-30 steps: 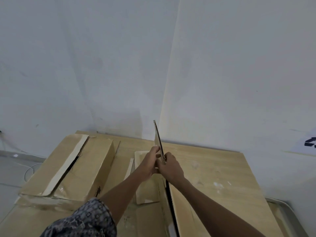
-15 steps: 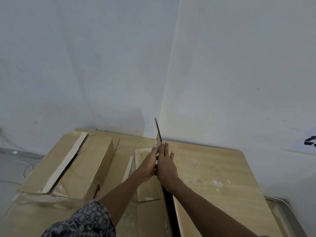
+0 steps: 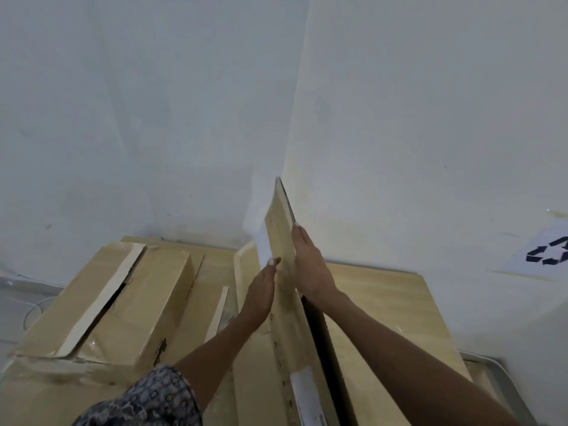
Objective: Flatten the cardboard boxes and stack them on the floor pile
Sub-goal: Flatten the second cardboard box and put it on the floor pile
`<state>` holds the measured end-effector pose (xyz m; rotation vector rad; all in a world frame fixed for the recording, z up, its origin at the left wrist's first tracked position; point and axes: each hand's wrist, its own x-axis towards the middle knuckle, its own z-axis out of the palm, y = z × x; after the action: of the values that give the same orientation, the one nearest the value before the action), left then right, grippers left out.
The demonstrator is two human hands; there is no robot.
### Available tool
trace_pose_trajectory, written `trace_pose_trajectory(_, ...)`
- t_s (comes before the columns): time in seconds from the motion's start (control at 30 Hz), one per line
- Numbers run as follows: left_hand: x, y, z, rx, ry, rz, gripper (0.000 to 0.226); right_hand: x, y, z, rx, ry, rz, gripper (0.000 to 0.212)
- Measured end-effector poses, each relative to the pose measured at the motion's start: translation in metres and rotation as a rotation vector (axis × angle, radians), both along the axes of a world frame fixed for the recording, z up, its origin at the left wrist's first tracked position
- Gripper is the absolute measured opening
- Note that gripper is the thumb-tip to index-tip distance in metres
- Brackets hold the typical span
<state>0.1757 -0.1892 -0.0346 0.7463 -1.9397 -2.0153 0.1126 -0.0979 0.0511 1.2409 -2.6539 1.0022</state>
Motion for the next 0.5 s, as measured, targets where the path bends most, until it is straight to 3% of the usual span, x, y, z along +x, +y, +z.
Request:
trace_pose_trajectory(0.2,-0.027,0.027,0.005,-0.432,0.201,0.101,0.04,-0.045,0.063,0.033,-0.267,-0.126,-0.13,0.064)
trace_pose_trajectory(0.33,-0.047,0.05,-0.026,-0.583,-0.014,-0.049,0.042,-0.085,0.136,-0.014,-0.215,-0.407,-0.287,0.062)
trace_pose_trajectory(0.5,-0.045,0.086,-0.066,-0.546,-0.219,-0.336,0.039,-0.097,0.202,-0.096,-0.009,-0.52,-0.401,0.066)
